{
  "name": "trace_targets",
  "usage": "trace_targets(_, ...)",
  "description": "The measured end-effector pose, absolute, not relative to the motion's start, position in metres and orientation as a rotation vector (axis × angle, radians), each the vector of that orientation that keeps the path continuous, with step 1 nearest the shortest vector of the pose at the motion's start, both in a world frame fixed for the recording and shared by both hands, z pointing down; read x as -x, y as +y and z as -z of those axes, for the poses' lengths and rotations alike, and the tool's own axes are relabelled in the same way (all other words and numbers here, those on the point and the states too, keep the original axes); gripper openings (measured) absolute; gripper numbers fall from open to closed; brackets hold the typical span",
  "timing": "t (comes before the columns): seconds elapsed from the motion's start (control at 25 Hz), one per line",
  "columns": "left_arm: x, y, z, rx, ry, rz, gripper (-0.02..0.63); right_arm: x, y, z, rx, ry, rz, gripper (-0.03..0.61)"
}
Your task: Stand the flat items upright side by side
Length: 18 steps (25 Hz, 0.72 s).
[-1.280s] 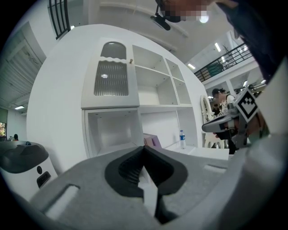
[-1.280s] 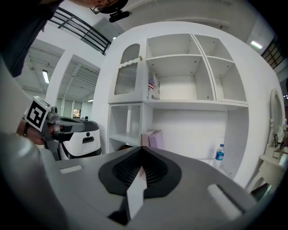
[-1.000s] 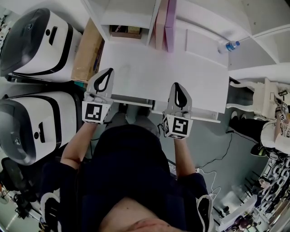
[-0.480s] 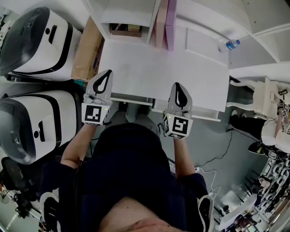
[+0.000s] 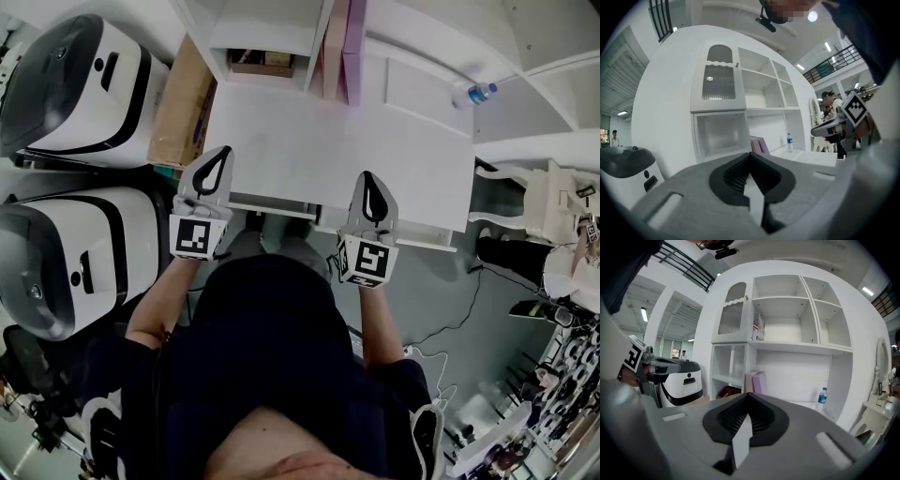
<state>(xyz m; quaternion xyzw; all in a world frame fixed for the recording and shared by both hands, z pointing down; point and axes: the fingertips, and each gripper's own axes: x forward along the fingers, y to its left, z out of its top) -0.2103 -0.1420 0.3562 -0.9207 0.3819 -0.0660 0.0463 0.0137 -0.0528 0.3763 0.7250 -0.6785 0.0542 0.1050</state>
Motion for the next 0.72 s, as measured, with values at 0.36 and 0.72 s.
trace_targets(0.36,0.212,-0.144,-0.359,2.811,1.161,0.221,0.0,-0.015,-0.058,-0.374,-2.135,-1.984,-0.145,-0.003)
trace_targets(0.72,0.211,-0.147,-0.363,2.814,1.16,0.24,0.0,-0.015,-0.064,-0.373,-2.127,-1.986,-0.147,-0.003)
